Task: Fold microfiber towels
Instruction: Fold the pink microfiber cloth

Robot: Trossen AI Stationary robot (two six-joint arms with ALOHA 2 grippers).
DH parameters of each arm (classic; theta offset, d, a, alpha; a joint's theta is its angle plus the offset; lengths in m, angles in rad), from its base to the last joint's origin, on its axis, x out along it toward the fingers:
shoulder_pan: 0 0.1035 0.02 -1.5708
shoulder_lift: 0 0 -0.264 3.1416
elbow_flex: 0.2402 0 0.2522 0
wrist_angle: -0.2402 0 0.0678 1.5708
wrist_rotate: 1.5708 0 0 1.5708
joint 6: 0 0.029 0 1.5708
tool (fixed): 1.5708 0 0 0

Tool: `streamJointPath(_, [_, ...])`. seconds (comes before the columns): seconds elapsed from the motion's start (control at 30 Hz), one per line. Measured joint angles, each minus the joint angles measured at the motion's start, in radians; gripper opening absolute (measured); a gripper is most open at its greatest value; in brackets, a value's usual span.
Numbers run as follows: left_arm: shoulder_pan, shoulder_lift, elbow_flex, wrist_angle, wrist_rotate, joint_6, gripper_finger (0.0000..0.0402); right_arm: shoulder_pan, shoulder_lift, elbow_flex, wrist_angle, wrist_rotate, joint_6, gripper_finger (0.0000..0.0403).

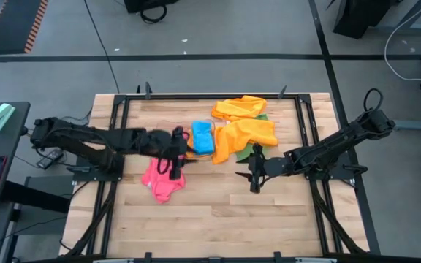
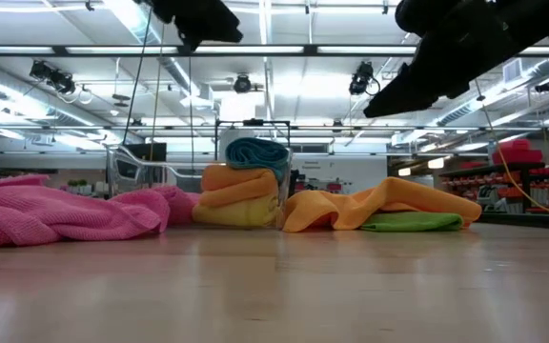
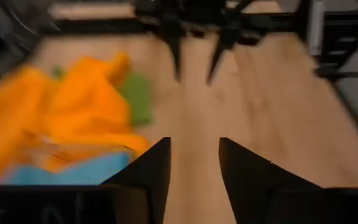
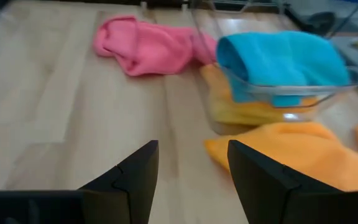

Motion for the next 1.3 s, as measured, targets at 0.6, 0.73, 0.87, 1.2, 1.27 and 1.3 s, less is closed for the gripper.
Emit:
streamJointPath(0.6, [-0.433,0.161,-0.001,-0.295,-0.218,-0.633,0.0063,0.088,0.135,0.0,0.296,-0.087,0.171,0.0202])
streamJointPath(0.73, [-0.488,0.161,-0.001,-0.516,-0.224,-0.972,0.0064,0.101,0.134,0.0,0.353,-0.083,0.127,0.0202])
streamJointPath(0.87, [-0.534,0.174,0.0,-0.695,-0.225,-1.212,0.0098,0.105,0.134,0.0,0.357,-0.083,0.117,0.0202])
streamJointPath(1.2, [-0.569,0.301,0.0,-0.729,-0.239,-1.377,0.0203,0.127,0.134,0.0,0.354,-0.082,0.106,0.0202])
streamJointPath(1.27, [-0.559,0.332,0.0,-0.735,-0.239,-1.387,0.0207,0.139,0.134,0.0,0.354,-0.082,0.106,0.0202])
streamJointPath(1.3, [-0.553,0.348,0.0,-0.745,-0.239,-1.392,0.0206,0.144,0.134,0.0,0.358,-0.082,0.106,0.0202])
